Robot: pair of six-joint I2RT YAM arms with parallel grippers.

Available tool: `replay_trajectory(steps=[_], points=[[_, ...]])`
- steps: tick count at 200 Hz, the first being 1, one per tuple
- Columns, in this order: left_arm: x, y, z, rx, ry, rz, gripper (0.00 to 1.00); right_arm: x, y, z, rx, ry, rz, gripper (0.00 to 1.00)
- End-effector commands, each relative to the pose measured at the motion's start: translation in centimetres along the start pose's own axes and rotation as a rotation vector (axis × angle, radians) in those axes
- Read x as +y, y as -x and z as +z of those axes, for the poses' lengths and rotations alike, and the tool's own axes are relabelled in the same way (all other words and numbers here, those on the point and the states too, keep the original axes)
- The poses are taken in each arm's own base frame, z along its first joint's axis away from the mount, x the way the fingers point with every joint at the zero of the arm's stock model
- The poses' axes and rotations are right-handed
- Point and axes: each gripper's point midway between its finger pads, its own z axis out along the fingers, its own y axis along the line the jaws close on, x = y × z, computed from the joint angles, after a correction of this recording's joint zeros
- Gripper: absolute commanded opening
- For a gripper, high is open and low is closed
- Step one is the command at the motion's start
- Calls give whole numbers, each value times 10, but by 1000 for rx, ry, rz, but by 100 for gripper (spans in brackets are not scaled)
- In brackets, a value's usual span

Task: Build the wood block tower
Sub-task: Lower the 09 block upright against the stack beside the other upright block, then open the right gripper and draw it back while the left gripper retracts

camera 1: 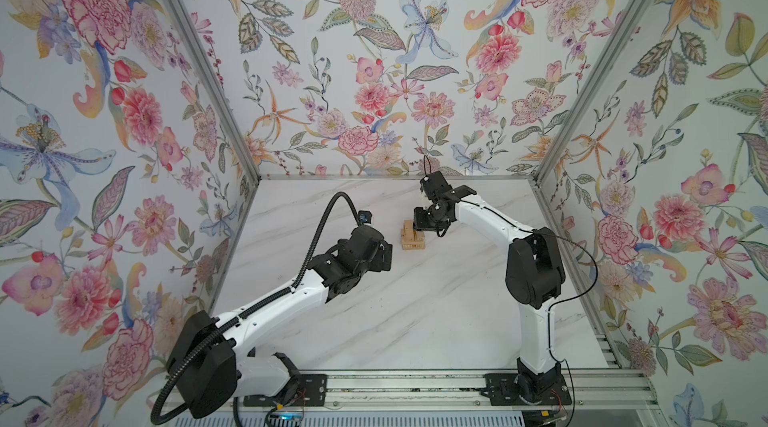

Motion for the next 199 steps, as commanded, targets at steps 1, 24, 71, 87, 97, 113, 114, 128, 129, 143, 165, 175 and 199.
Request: replay_trajectory(steps=[1,24,71,87,97,113,114,128,129,143,165,175,199], points=[[5,8,-8,-24,0,-4,99,4,7,-22,-27,23,19,42],[7,9,-10,-27,2,-9,99,8,6,-23,-20,43,27,41],[9,10,-14,-35,2,-18,99,10,4,-24,-14,57,36,42],[10,10,-15,-37,2,-20,99,11,2,-24,-10,56,36,42],[10,10,-15,-36,3,-20,99,11,1,-24,-8,60,38,42],[10,10,-16,-37,3,-21,99,13,1,-25,-7,65,41,42],[10,10,-15,-37,3,-21,99,13,1,-25,-7,64,41,41],[11,10,-16,-39,3,-23,99,14,1,-25,-8,66,40,42],[12,10,-16,-38,4,-23,99,14,1,-25,-8,66,40,42],[12,10,-17,-41,4,-24,99,14,1,-25,-10,63,40,42],[14,9,-18,-40,7,-25,99,10,3,-28,-22,47,43,42],[15,8,-19,-41,10,-25,99,10,4,-30,-26,50,45,42],[17,9,-21,-49,11,-26,99,10,9,-42,-50,55,45,43]])
